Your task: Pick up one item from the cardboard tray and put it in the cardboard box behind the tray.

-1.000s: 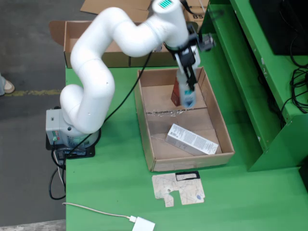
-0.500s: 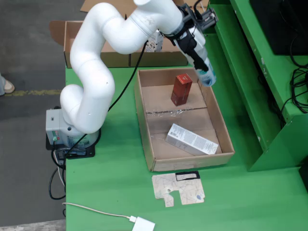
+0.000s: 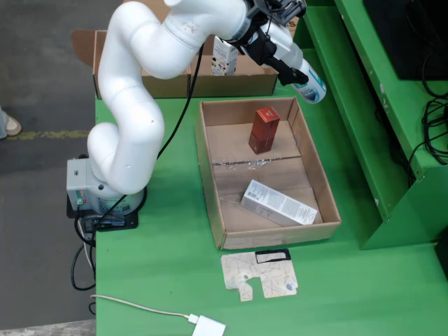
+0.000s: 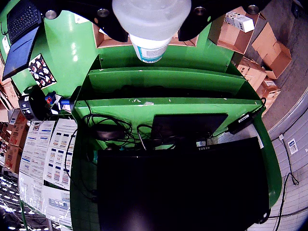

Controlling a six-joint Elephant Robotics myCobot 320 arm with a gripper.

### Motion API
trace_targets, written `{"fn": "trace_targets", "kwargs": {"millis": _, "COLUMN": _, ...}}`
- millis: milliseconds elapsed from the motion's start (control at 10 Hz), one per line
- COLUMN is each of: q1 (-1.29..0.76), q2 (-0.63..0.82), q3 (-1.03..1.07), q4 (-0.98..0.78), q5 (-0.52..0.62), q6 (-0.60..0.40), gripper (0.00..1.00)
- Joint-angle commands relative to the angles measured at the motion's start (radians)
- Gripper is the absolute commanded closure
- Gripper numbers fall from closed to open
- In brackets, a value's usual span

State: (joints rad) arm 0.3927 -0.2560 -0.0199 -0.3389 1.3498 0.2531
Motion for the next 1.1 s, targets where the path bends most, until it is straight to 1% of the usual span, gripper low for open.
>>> {"fn": "trace_targets", "kwargs": {"millis": 0, "q1": -0.009, "q2": 0.016, "q3": 0.02, "q4": 0.014, "q5": -0.006, "q6": -0.009, "gripper": 1.0}}
{"fn": "trace_targets", "kwargs": {"millis": 300, "q1": -0.02, "q2": 0.01, "q3": 0.02, "q4": 0.017, "q5": 0.005, "q6": -0.014, "gripper": 1.0}}
{"fn": "trace_targets", "kwargs": {"millis": 400, "q1": -0.032, "q2": -0.014, "q3": 0.02, "q4": 0.054, "q5": 0.01, "q6": -0.027, "gripper": 1.0}}
{"fn": "trace_targets", "kwargs": {"millis": 500, "q1": -0.032, "q2": -0.014, "q3": 0.02, "q4": 0.054, "q5": 0.01, "q6": -0.027, "gripper": 1.0}}
{"fn": "trace_targets", "kwargs": {"millis": 600, "q1": -0.016, "q2": -0.022, "q3": 0.02, "q4": 0.075, "q5": 0.008, "q6": -0.051, "gripper": 1.0}}
{"fn": "trace_targets", "kwargs": {"millis": 800, "q1": -0.016, "q2": -0.022, "q3": 0.02, "q4": 0.075, "q5": 0.008, "q6": -0.051, "gripper": 1.0}}
{"fn": "trace_targets", "kwargs": {"millis": 900, "q1": 0.014, "q2": -0.011, "q3": 0.02, "q4": 0.052, "q5": 0.015, "q6": -0.081, "gripper": 1.0}}
{"fn": "trace_targets", "kwargs": {"millis": 1000, "q1": 0.014, "q2": -0.011, "q3": 0.02, "q4": 0.052, "q5": 0.015, "q6": -0.081, "gripper": 1.0}}
